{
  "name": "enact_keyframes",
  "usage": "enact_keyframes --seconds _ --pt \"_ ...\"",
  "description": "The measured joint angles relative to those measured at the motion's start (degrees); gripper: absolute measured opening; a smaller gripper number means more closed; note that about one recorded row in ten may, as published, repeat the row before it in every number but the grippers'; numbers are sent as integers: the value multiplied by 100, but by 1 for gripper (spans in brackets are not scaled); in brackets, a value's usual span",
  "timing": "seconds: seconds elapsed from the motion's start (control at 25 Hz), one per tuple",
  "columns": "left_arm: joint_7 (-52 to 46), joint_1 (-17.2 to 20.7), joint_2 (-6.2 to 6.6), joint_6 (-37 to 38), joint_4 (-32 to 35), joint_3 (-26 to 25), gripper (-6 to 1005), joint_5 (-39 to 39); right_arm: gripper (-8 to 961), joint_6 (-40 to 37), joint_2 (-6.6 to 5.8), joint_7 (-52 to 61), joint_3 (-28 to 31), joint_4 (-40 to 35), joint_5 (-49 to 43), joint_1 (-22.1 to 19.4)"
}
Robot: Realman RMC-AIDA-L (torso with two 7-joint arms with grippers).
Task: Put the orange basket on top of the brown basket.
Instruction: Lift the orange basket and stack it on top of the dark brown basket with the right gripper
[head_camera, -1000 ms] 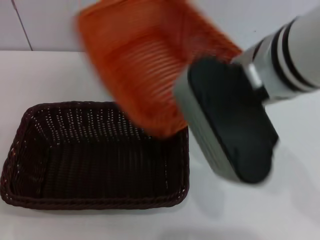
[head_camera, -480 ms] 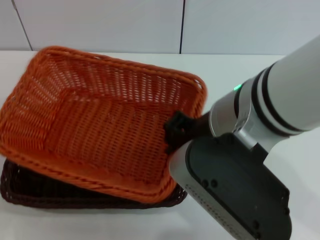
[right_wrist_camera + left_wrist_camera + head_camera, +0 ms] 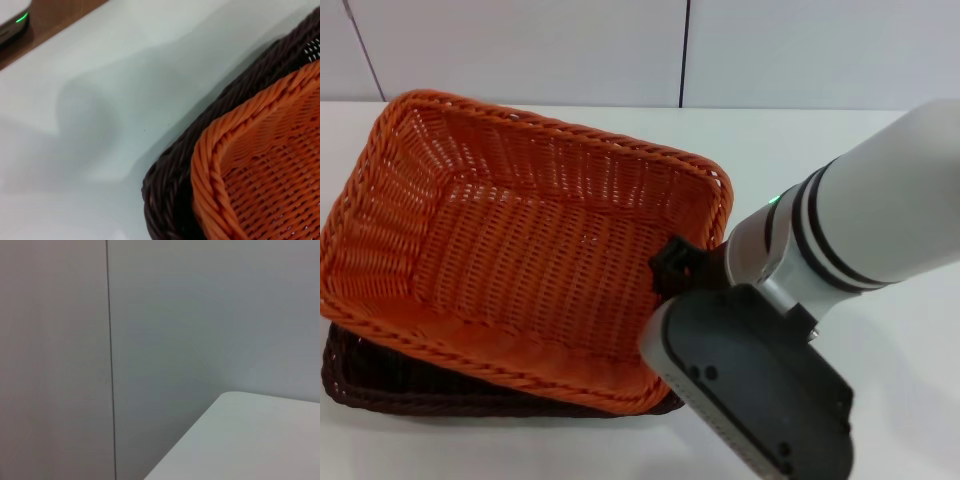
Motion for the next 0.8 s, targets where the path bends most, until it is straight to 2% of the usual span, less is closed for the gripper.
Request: enact_keyframes --seconds 0.28,0.4,0.72,0.8 --pt "-10 -14 -1 -57 -1 -2 801 0 140 -90 9 1200 -847 -95 -681 -2" --pt "-10 -53 15 -210 -7 -4 801 0 175 -53 9 1407 -1041 157 -778 -118" --pt "-10 -125 34 -313 9 -7 801 0 267 338 12 1564 -1094 1235 -541 -382" --pt "-10 -135 37 -320 12 -11 801 0 361 416 29 1624 -1171 1313 -484 -399"
